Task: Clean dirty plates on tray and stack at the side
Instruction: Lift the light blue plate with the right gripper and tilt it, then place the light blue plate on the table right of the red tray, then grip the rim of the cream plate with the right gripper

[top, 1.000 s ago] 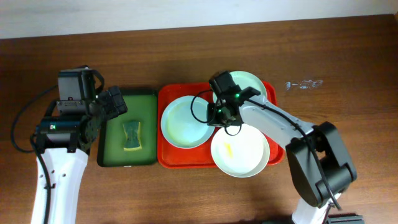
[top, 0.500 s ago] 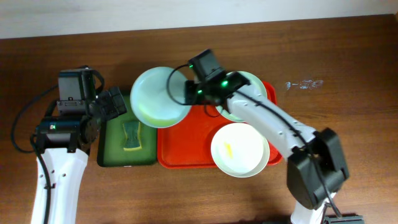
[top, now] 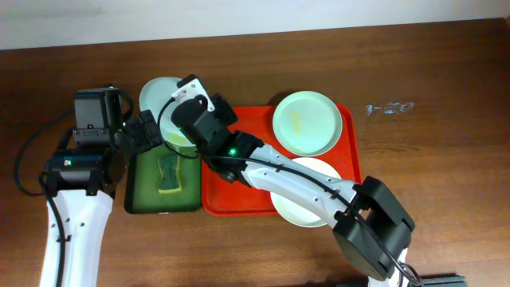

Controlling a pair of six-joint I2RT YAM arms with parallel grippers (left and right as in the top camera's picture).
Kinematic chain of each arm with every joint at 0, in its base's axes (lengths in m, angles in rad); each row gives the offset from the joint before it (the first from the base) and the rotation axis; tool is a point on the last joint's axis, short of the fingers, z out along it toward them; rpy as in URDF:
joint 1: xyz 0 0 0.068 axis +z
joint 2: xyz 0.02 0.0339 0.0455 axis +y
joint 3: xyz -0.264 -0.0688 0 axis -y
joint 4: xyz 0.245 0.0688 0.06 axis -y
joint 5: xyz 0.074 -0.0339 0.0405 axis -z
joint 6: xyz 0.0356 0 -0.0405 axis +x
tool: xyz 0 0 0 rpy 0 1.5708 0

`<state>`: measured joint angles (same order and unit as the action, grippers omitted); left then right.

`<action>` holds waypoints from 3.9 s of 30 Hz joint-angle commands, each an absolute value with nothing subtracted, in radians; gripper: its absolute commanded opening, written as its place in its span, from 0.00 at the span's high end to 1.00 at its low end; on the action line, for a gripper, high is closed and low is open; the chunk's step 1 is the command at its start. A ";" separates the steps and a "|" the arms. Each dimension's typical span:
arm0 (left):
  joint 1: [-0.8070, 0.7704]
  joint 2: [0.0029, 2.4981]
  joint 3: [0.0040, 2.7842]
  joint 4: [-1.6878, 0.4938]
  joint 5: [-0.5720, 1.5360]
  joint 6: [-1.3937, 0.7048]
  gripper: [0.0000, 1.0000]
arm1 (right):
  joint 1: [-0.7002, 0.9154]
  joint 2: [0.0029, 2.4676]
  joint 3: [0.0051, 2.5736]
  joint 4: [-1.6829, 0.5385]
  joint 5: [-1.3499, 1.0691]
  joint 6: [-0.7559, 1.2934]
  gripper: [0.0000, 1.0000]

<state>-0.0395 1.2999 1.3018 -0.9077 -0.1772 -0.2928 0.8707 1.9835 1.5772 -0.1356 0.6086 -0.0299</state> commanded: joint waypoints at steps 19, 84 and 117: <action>-0.037 1.297 1.310 -0.906 -0.191 -0.302 0.01 | 0.929 1.929 1.616 0.199 0.641 -0.632 0.96; -0.037 1.297 1.310 -0.906 -0.191 -0.302 0.01 | -0.558 1.874 1.329 -1.028 -0.121 0.323 0.95; -0.037 1.297 1.310 -0.906 -0.191 -0.302 0.01 | 0.115 1.830 1.103 -1.094 -0.318 0.121 0.96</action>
<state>-0.0368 1.2999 1.3018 -0.9077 -0.1944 -0.2970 0.0807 1.8408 1.1233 -1.1126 -0.2352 0.1238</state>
